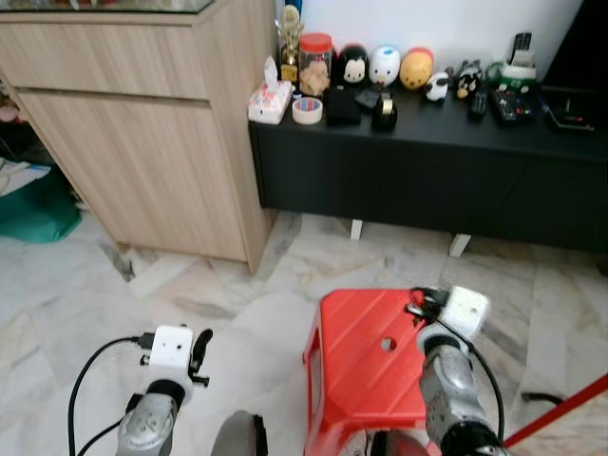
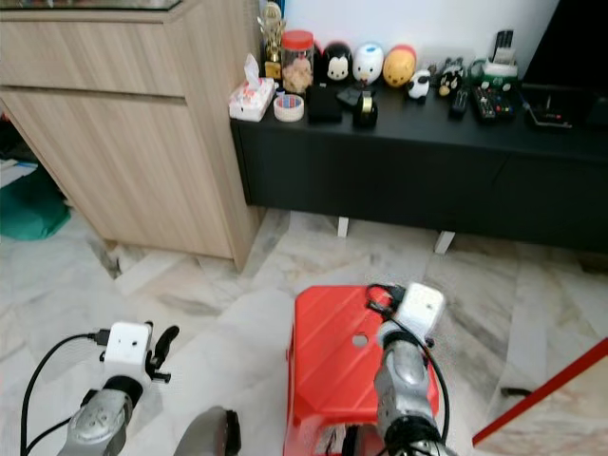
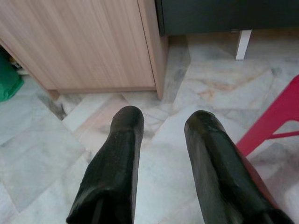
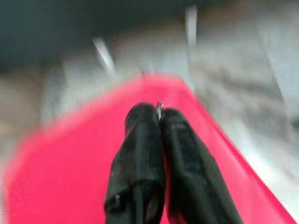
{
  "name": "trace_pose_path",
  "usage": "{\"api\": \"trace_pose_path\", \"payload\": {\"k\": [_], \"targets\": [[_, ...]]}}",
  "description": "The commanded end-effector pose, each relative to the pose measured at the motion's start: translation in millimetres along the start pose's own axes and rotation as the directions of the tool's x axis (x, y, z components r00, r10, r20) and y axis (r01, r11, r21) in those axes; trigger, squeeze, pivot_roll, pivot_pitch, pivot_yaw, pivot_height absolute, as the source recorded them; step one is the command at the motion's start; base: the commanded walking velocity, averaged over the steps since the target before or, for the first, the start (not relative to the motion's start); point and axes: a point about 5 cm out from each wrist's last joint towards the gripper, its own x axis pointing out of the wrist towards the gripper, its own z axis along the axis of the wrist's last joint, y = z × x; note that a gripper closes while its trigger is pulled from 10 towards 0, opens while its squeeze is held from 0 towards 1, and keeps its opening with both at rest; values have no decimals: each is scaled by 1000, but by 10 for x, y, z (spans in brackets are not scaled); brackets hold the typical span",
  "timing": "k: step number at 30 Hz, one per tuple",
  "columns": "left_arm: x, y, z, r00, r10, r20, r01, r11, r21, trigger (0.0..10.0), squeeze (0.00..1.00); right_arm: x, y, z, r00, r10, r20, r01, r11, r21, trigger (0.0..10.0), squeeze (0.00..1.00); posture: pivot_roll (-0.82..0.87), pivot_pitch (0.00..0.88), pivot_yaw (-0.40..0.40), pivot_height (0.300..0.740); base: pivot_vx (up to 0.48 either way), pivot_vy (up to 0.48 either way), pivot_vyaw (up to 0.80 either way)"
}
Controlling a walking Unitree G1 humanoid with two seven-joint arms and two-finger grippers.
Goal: Hang keys on a hook
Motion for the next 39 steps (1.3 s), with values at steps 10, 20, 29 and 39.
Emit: {"api": "trace_pose_path", "payload": {"k": [10,20,29,39], "targets": [[49,-25,-30,1000,3,6,-3,1000,17,10000,0,47,194,308,979,148,138,-97,942,-322,10000,0,62,0,-28,637,0,0,0],[39,-48,-76,1000,6,4,-6,1000,11,10000,0,-21,314,378,950,184,251,-134,970,-205,10000,0,64,0,-33,656,0,0,0],[45,-55,-116,1000,7,-5,-7,1000,7,10000,0,-26,270,307,956,182,229,-139,971,-193,10000,0,59,0,-33,711,0,0,0],[20,-12,-324,996,25,-87,-26,1000,-9,10000,0,-35,216,61,978,187,88,-164,962,-218,10000,0,52,0,-30,740,0,0,0]]}}
